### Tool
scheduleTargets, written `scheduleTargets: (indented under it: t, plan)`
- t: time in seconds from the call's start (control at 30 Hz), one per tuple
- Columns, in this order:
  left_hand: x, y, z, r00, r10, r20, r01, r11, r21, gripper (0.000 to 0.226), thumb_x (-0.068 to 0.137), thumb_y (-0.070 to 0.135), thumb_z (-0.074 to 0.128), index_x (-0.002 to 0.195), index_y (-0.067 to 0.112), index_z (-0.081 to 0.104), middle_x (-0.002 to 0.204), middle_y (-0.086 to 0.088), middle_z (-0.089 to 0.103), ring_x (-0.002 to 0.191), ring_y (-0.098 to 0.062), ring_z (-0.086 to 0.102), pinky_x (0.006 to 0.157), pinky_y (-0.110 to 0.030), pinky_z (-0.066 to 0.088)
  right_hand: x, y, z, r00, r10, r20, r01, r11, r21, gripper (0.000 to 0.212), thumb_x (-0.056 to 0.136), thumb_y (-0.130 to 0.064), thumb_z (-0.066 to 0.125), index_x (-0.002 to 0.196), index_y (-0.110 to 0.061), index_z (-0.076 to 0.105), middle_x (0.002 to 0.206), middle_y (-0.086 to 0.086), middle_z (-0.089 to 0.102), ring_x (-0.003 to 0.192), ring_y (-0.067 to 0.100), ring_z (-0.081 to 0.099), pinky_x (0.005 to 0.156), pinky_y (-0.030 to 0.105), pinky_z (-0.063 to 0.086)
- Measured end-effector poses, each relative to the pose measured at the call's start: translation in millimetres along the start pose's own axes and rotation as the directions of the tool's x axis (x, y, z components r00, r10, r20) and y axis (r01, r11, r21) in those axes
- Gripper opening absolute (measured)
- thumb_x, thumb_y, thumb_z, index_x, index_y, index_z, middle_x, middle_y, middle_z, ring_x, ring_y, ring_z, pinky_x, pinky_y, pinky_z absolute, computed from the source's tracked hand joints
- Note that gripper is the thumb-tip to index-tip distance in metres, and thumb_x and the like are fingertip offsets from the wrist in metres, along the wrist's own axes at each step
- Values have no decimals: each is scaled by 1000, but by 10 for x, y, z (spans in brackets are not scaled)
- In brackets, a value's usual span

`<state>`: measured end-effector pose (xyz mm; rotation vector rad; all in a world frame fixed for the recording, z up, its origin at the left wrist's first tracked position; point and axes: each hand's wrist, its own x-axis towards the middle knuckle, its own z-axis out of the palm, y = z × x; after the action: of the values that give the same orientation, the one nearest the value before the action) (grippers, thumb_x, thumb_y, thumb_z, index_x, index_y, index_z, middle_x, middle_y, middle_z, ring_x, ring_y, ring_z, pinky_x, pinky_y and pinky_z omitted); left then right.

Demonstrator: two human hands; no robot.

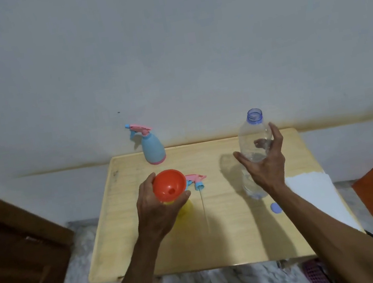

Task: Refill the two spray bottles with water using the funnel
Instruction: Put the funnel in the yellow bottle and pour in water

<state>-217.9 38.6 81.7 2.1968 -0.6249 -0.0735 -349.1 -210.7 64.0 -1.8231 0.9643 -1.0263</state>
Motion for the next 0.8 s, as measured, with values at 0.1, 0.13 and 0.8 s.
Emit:
scheduleTargets:
  t: [0.1,0.13,0.8]
  plan:
    - [26,-20,16,998,-68,-2,68,997,-31,99,61,51,88,142,13,43,133,-7,53,115,-25,55,87,-34,49,67,-20,47,993,-80,86,84,996,-44,107,68,-31,93,152,-33,27,107,3,67,92,19,66,80,31,51]
    - [31,-20,21,997,-73,-4,73,997,-35,98,62,50,88,141,14,43,132,-6,53,115,-25,55,87,-33,49,75,-50,45,987,-106,117,112,992,-51,107,68,-30,93,152,-33,27,105,2,67,91,19,65,79,32,51]
    - [50,-42,-67,990,-118,73,130,973,-191,94,57,51,89,137,21,49,124,3,58,111,-18,57,96,-39,50,231,-1010,44,456,-46,889,669,676,-308,106,63,-29,79,147,-48,18,109,-13,55,88,19,52,66,32,47]
